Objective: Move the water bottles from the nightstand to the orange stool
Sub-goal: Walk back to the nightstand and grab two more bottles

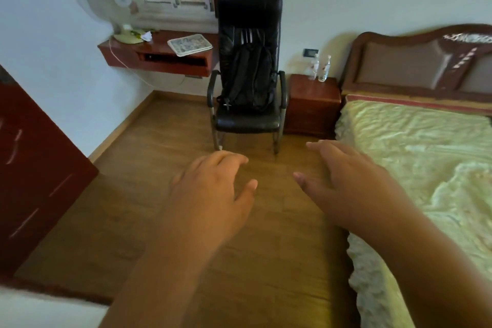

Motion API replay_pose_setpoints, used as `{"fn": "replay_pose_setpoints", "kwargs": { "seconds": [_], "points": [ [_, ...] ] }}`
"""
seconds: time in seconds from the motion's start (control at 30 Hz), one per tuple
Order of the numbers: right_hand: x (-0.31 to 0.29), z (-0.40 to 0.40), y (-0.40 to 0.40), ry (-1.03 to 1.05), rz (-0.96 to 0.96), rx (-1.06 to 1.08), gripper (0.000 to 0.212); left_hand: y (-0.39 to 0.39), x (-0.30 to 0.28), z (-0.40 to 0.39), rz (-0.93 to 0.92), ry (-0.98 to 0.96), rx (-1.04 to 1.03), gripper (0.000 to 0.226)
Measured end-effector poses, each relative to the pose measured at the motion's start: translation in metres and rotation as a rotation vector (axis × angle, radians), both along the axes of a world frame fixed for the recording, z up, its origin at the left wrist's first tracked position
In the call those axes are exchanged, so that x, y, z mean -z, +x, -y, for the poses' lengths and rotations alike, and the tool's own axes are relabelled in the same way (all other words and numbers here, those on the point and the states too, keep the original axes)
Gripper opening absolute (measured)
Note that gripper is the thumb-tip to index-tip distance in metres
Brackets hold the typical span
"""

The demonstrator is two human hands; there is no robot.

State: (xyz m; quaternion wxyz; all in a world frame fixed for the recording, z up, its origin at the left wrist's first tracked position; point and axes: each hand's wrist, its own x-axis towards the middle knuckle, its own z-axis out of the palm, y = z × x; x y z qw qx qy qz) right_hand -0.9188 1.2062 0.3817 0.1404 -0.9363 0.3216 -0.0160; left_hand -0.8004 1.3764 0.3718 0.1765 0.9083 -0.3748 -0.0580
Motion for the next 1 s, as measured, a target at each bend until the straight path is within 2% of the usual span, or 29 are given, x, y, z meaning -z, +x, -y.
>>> {"fn": "replay_pose_setpoints", "kwargs": {
  "seconds": [0.2,0.4,0.63,0.87,1.0],
  "points": [
    [0.013,0.028,0.024,-0.001,0.003,0.083,0.070,0.037,0.008,0.043,-0.009,0.035,0.136,0.047],
    [0.027,0.090,0.055,0.038,0.037,0.126,0.072,0.082,0.014,0.095,-0.011,0.077,0.137,0.050],
    [0.023,0.203,0.091,0.053,0.080,0.106,0.073,0.109,0.009,0.201,0.035,0.072,0.108,0.050],
    [0.011,0.319,0.117,0.022,0.103,0.087,0.073,0.135,-0.008,0.328,0.081,-0.053,0.092,0.049],
    [0.011,0.363,0.124,0.021,0.090,0.105,0.073,0.145,-0.002,0.371,0.030,-0.011,0.122,0.050]
  ]
}}
